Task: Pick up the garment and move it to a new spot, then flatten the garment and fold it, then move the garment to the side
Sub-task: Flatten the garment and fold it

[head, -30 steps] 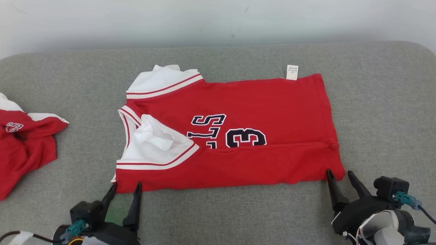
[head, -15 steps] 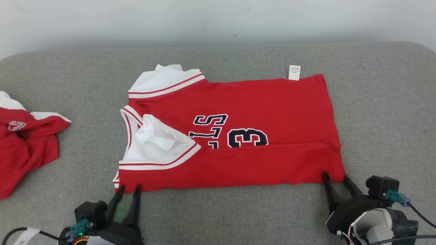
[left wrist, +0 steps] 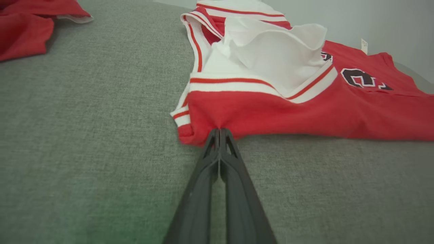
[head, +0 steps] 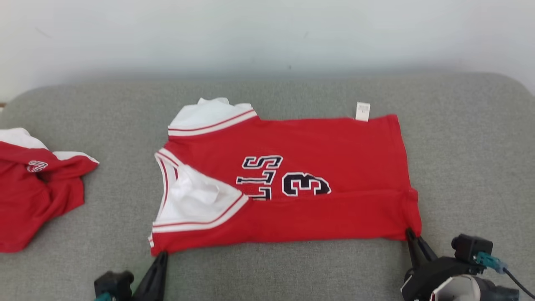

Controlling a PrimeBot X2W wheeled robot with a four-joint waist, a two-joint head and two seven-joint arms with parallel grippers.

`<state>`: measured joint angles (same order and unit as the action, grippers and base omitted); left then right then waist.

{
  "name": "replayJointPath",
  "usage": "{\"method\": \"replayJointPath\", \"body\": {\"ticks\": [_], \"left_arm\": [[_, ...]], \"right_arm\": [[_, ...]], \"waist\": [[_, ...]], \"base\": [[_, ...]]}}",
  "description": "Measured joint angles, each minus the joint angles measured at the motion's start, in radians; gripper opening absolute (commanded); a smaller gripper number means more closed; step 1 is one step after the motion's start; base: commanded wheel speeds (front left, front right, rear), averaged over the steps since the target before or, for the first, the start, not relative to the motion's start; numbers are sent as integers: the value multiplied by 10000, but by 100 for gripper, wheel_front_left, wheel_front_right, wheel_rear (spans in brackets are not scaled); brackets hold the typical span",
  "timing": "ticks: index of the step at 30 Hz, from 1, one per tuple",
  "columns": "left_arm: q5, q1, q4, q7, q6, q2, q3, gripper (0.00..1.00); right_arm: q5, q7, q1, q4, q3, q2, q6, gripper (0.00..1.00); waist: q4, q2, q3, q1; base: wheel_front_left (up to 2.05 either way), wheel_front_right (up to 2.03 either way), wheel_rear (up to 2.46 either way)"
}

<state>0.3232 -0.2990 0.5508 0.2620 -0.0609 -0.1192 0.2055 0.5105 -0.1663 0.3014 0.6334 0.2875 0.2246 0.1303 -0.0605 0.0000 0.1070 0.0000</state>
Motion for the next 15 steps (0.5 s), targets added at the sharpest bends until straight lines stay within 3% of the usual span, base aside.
{"method": "replayJointPath", "body": {"ticks": [6, 15], "left_arm": [[-88, 973, -625, 0, -153, 54, -90, 0], [-79, 2672, -1718, -2, 2, 257, -27, 0]], "right_arm": [[301, 268, -838, -895, -31, 207, 0, 0], [343, 1344, -2692, -2673, -566, 594, 0, 0]], "waist": [[-10, 0, -525, 0], [-23, -1, -1180, -2]], "base": [[0, 0, 0], [0, 0, 0]]}}
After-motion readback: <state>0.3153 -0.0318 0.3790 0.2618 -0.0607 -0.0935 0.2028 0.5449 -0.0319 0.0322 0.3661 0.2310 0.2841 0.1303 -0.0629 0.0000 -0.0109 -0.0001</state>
